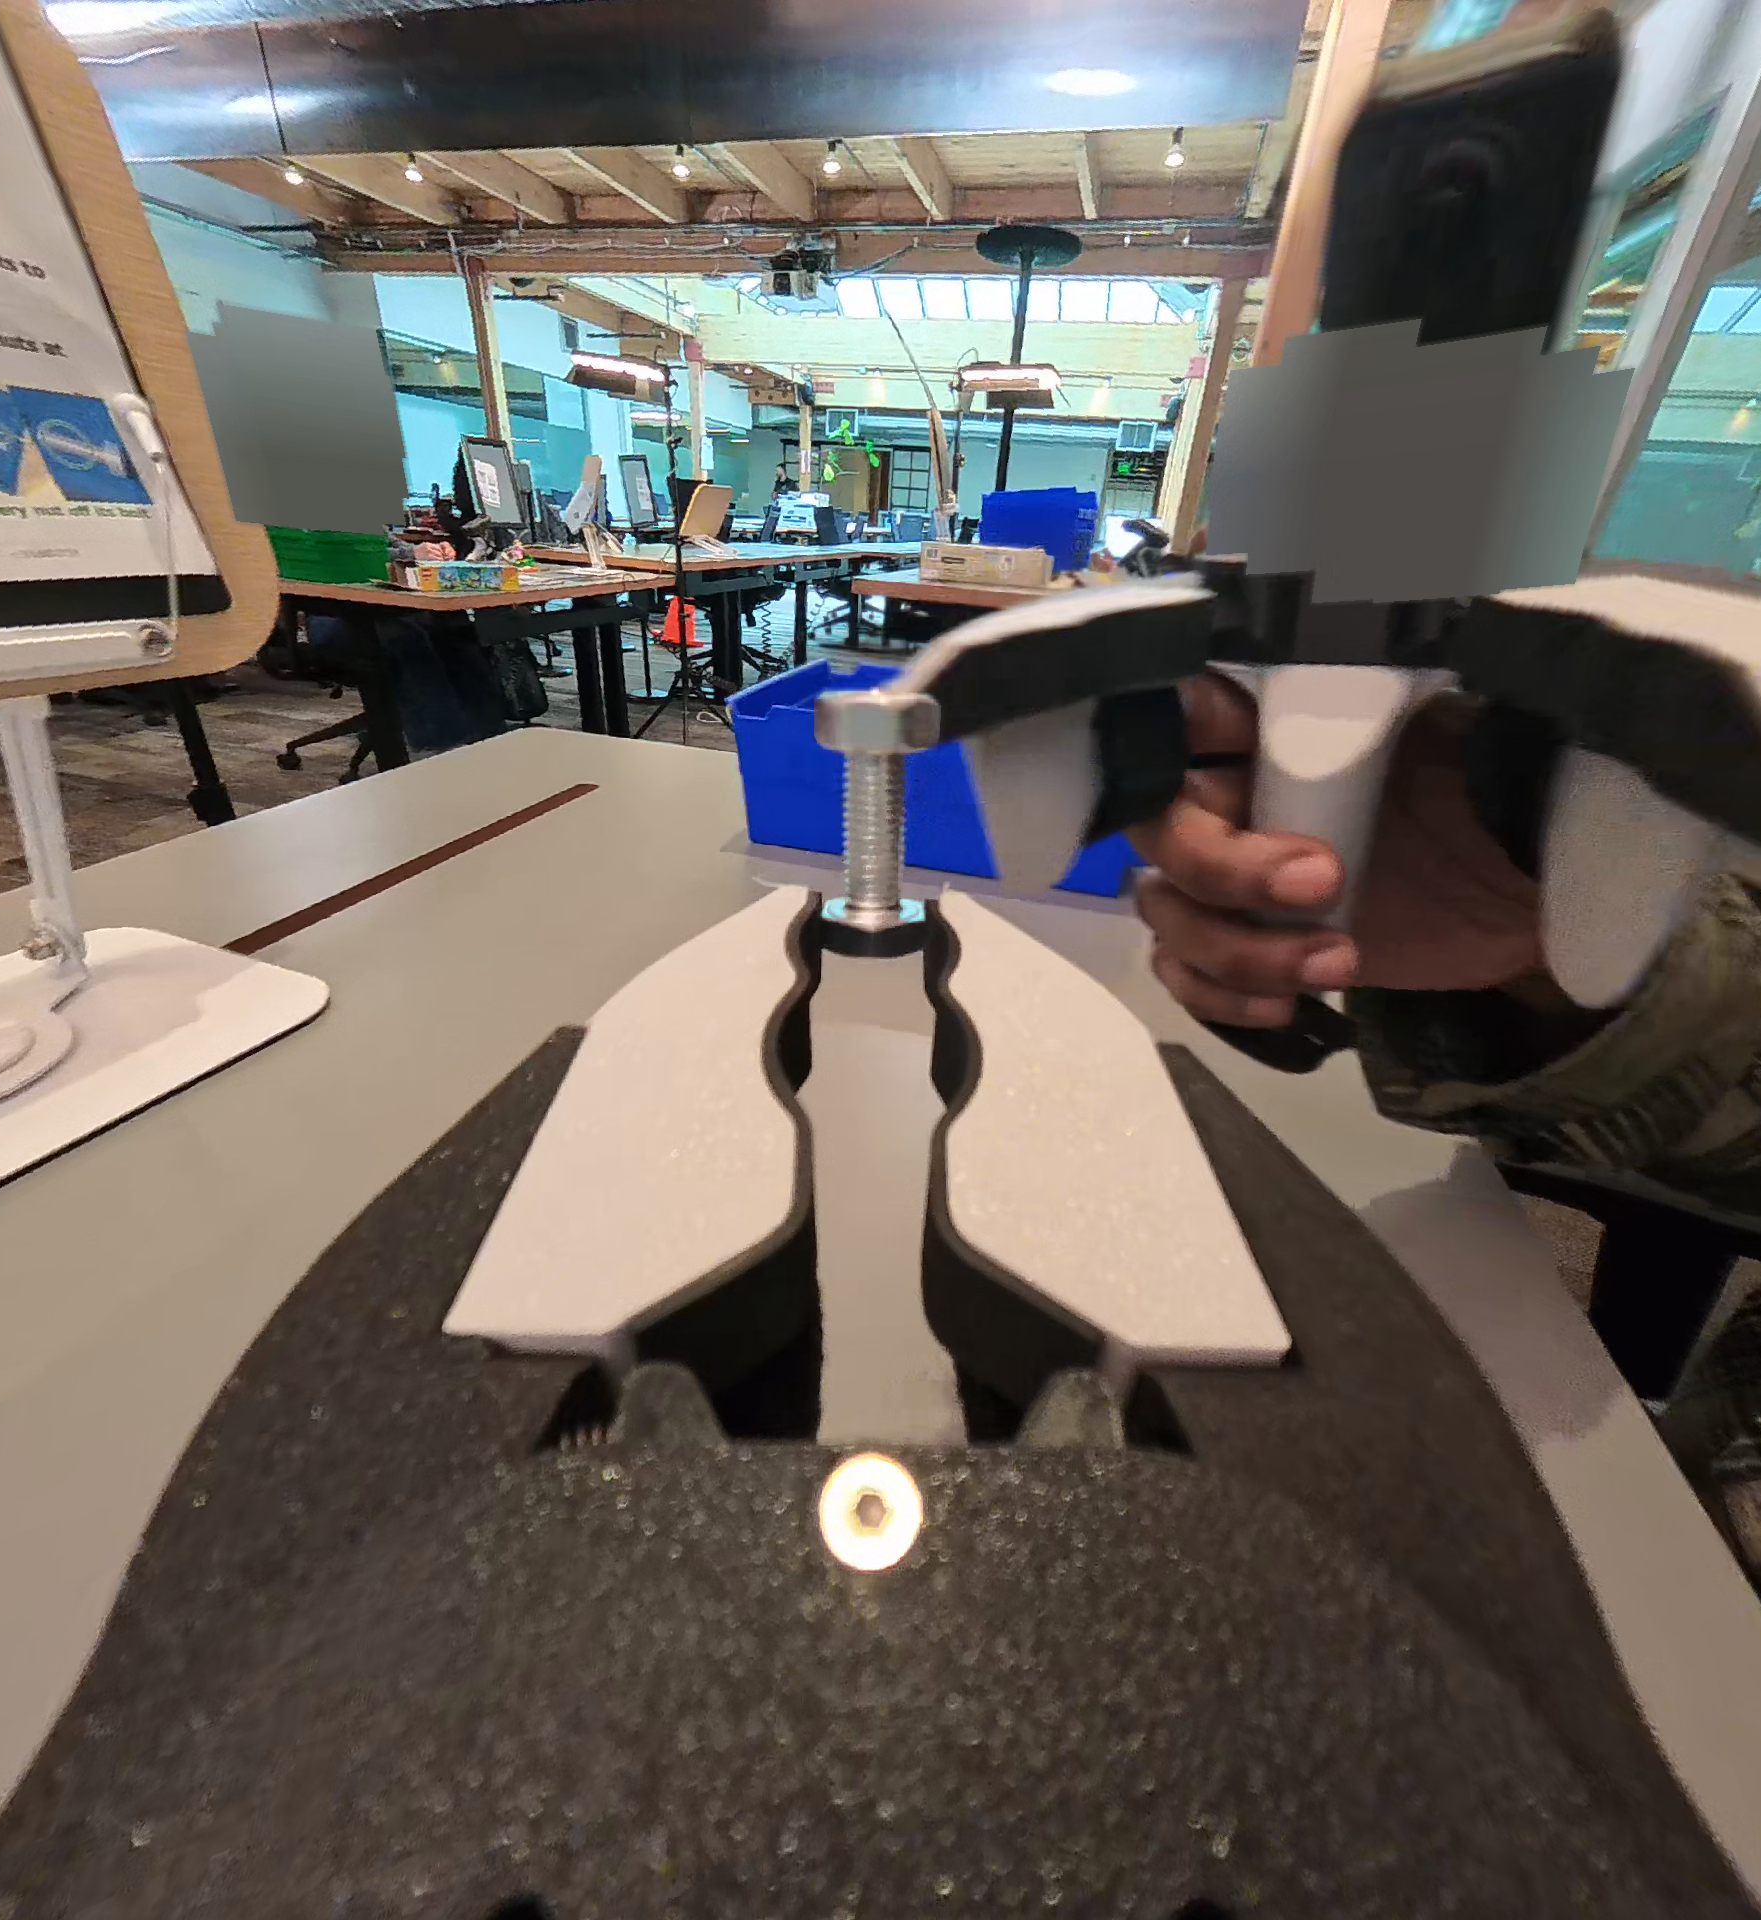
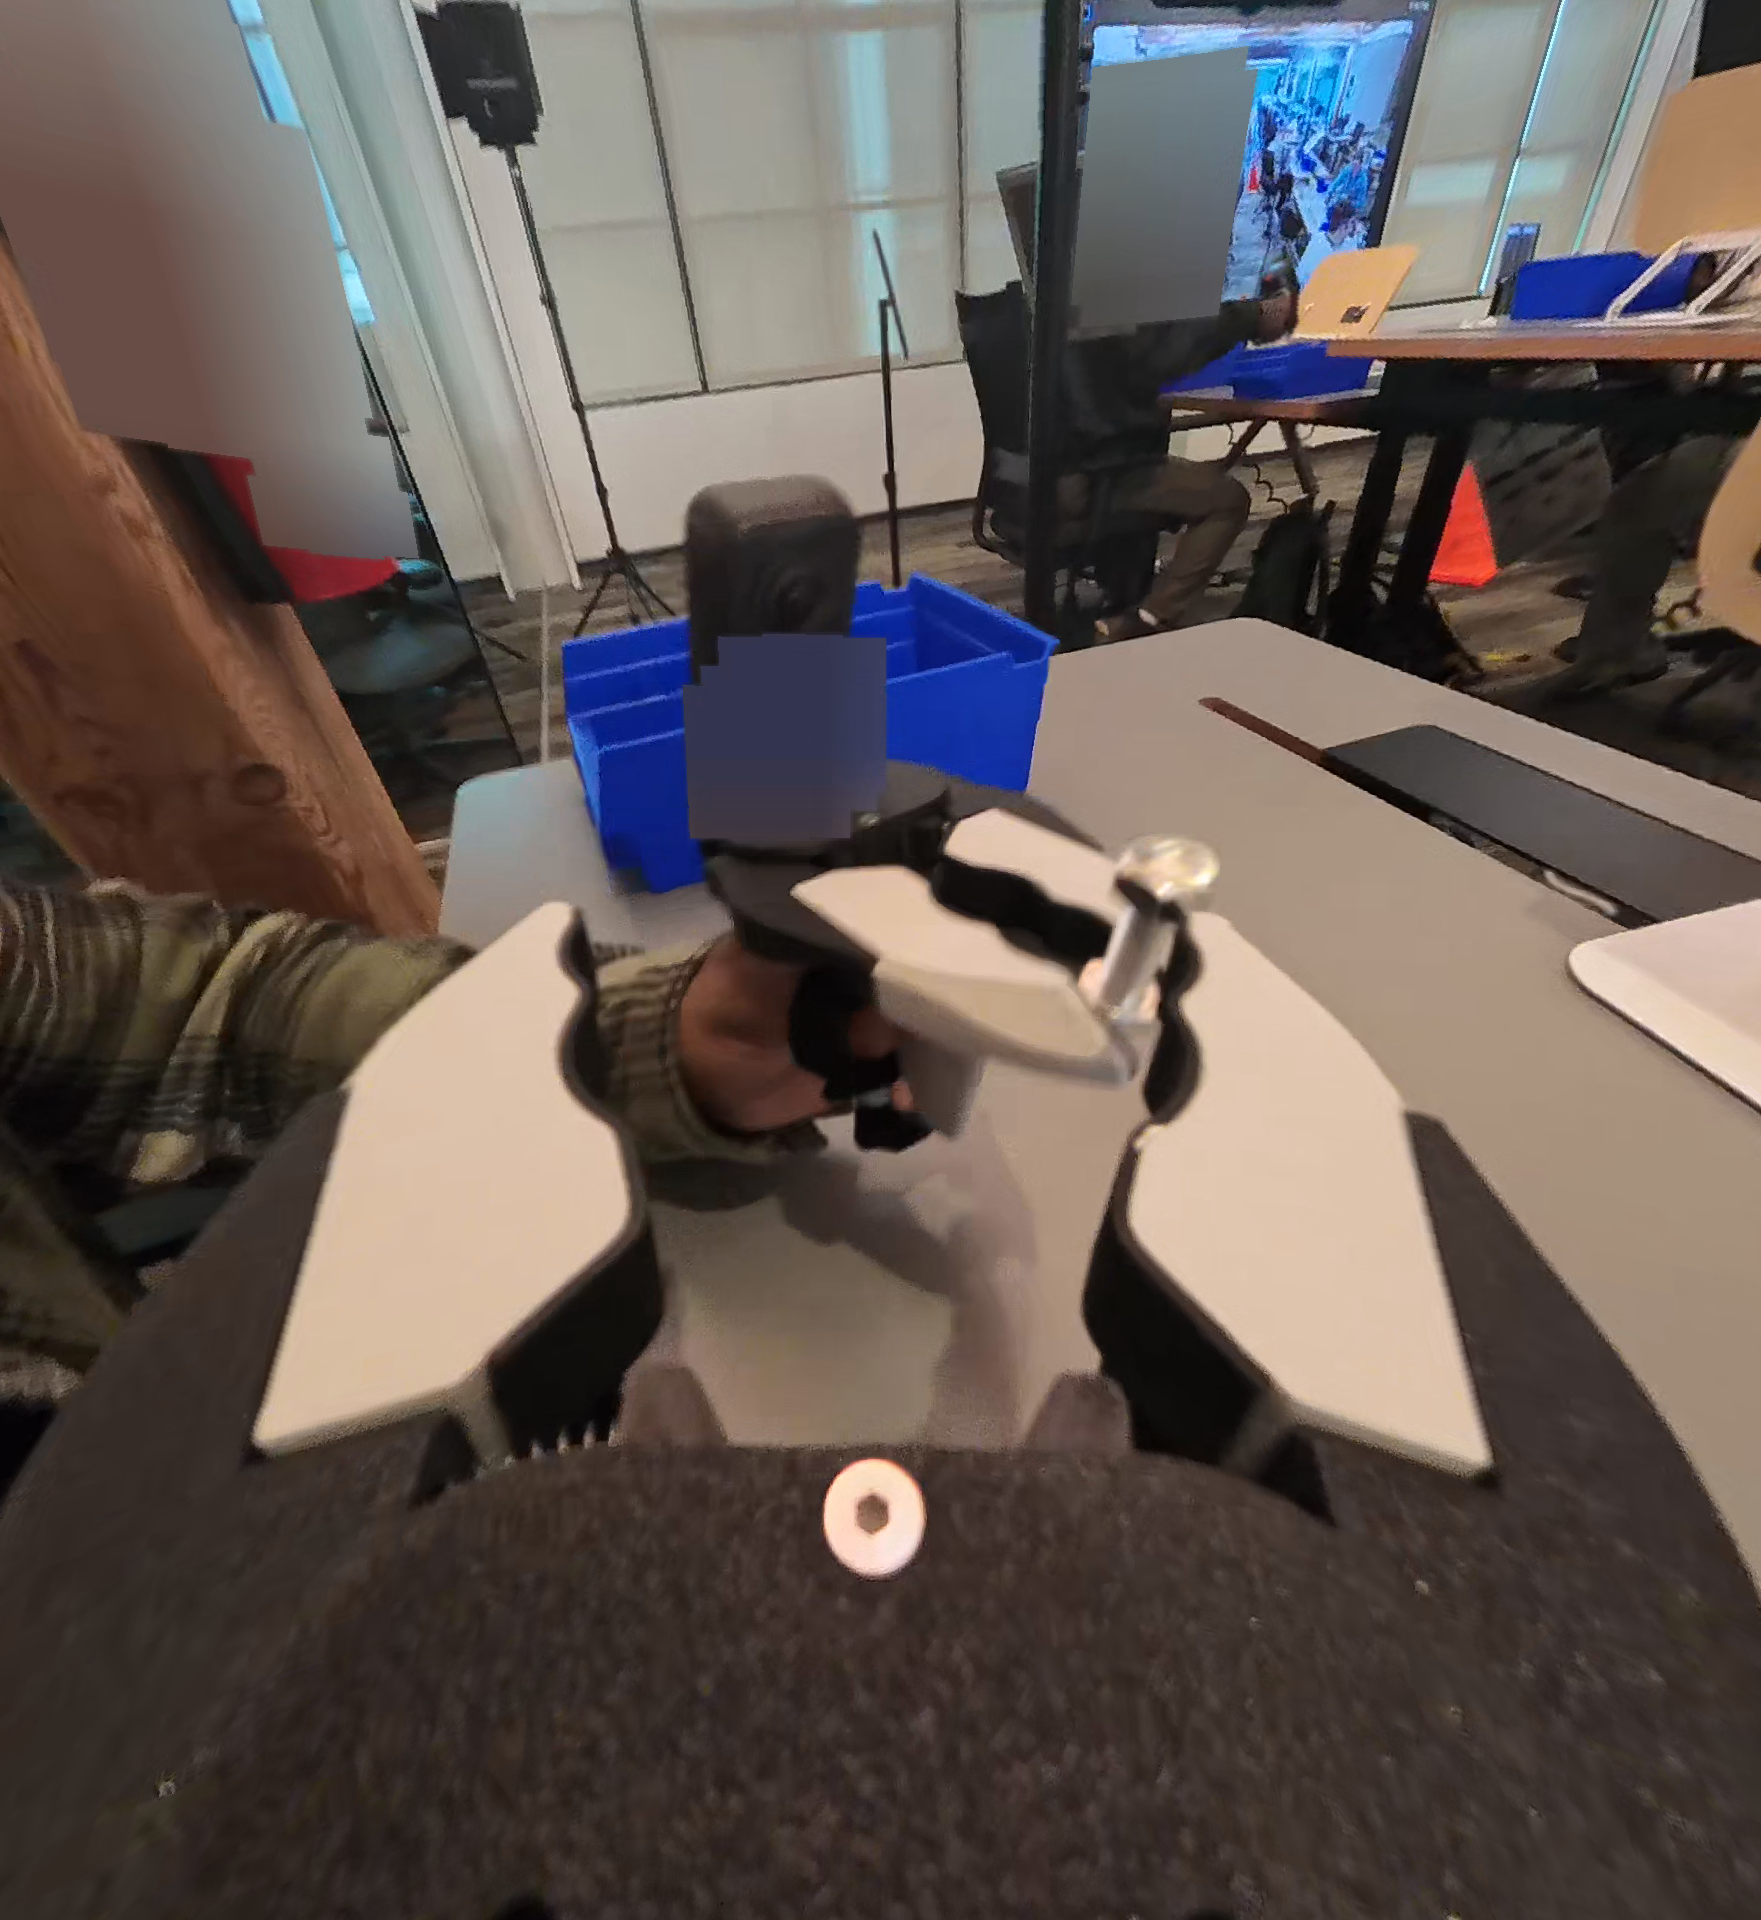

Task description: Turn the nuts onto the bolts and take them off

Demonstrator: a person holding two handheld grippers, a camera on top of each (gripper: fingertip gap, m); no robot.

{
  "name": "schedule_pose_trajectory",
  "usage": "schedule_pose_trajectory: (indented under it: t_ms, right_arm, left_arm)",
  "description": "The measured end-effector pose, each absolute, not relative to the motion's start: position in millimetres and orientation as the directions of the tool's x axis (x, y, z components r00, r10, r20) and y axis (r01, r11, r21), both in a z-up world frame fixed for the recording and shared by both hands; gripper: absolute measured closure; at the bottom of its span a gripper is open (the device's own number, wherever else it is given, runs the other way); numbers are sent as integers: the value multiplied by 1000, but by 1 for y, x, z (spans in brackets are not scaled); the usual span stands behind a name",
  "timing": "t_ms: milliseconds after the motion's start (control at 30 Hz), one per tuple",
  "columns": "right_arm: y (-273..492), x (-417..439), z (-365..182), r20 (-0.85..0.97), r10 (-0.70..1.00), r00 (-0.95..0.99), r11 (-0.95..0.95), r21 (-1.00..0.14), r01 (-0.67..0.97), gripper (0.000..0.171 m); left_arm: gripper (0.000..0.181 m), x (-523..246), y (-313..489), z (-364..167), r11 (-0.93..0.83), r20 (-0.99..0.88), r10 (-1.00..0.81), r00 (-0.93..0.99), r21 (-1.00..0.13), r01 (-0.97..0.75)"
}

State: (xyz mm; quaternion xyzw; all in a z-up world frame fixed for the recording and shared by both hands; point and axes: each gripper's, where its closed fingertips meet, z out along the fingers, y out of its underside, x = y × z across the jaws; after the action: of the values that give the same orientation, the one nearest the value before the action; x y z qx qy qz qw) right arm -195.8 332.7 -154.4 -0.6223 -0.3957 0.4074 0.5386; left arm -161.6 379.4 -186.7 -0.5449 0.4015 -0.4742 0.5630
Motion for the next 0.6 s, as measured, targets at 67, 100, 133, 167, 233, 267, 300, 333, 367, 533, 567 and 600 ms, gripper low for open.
schedule_pose_trajectory:
  t_ms: [67, 100, 133, 167, 233, 267, 300, 333, 367, 533, 567, 600]
  right_arm:
    - [325, -189, -154, -44, 919, 391, -69, -996, 50, 75]
    - [328, -186, -149, -34, 906, 422, -51, -998, 30, 75]
    - [334, -182, -144, -18, 893, 449, -29, -999, 19, 74]
    - [343, -181, -141, -6, 881, 474, -17, -1000, 20, 70]
    - [355, -186, -142, -30, 882, 470, -40, -999, 11, 60]
    - [354, -191, -145, -56, 898, 436, -65, -998, 6, 61]
    - [347, -197, -149, -88, 917, 389, -95, -995, 0, 64]
    - [338, -199, -152, -109, 925, 363, -114, -993, -7, 61]
    - [330, -198, -155, -102, 923, 371, -108, -994, -6, 63]
    - [332, -182, -148, -27, 881, 472, -23, -1000, -14, 61]
    - [338, -183, -145, -24, 880, 474, -18, -1000, -16, 60]
    - [345, -186, -143, -24, 883, 469, -16, -1000, -20, 58]
  left_arm:
    - [163, -165, 384, -187, -55, 77, -967, 242, -994, 100]
    - [163, -165, 384, -187, -59, 82, -968, 238, -993, 102]
    - [163, -164, 383, -187, -60, 83, -969, 234, -993, 104]
    - [163, -162, 381, -187, -58, 80, -971, 226, -993, 103]
    - [163, -159, 377, -187, -49, 69, -975, 211, -994, 98]
    - [163, -158, 375, -187, -45, 64, -976, 210, -995, 94]
    - [163, -158, 376, -187, -41, 61, -975, 215, -995, 93]
    - [163, -159, 378, -188, -42, 61, -973, 224, -995, 89]
    - [163, -161, 380, -188, -44, 64, -970, 234, -995, 89]
    - [163, -163, 381, -186, -61, 84, -971, 223, -992, 107]
    - [163, -160, 378, -187, -57, 78, -973, 216, -993, 103]
    - [163, -158, 376, -187, -52, 71, -975, 210, -994, 97]
